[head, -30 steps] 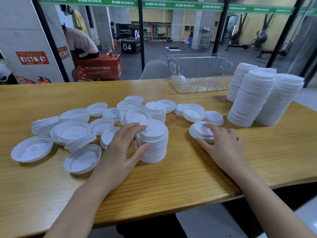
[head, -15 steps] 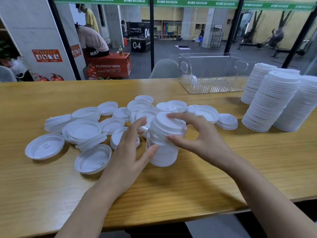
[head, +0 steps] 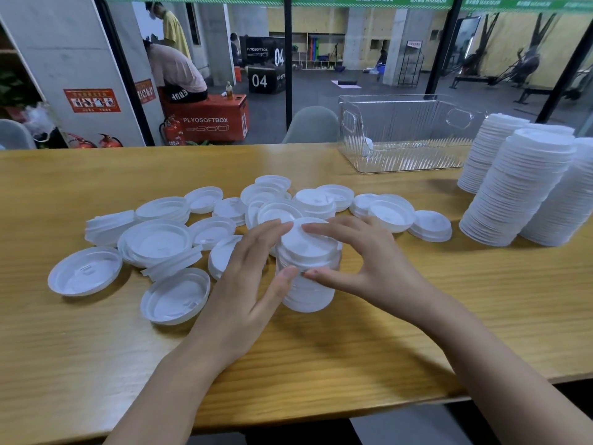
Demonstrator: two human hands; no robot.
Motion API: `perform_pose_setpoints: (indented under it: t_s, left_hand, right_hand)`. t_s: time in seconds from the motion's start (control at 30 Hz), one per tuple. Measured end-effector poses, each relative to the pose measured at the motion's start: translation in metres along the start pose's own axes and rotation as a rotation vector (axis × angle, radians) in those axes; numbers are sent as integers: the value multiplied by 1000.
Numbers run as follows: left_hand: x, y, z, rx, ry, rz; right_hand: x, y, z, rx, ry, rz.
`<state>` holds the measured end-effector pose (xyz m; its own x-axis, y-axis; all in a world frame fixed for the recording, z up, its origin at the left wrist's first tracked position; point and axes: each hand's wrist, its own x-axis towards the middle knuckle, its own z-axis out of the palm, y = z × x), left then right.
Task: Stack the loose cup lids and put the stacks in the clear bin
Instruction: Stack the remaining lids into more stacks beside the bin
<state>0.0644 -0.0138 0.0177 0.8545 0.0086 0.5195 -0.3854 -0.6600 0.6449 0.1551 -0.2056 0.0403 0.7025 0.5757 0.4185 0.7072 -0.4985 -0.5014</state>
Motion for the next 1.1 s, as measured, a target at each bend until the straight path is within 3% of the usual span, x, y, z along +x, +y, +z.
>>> perform_pose_setpoints:
  t_s: [0.2, 0.4, 0.5, 0.63, 0.8, 1.0, 1.1]
  left_hand:
    - [1, 0, 1, 24, -23, 22]
    - [1, -1, 2, 2, -12, 22]
    - [1, -1, 2, -7, -15, 17]
    - [1, 0, 2, 4, -10, 23]
    - [1, 1, 2, 20, -5, 35]
    - [1, 0, 2, 26, -4, 40]
    - [1, -2, 2, 3, -4, 37]
  right_hand:
    - [-6, 2, 4, -2, 18, -22]
    - [-10, 24, -15, 182, 74, -29]
    - [-3, 46, -29, -46, 143, 48]
    - [8, 66, -37, -556, -61, 268]
    - [16, 77, -33, -771, -171, 315]
    - [13, 80, -32, -787, -150, 294]
    - [6, 75, -33, -494, -44, 253]
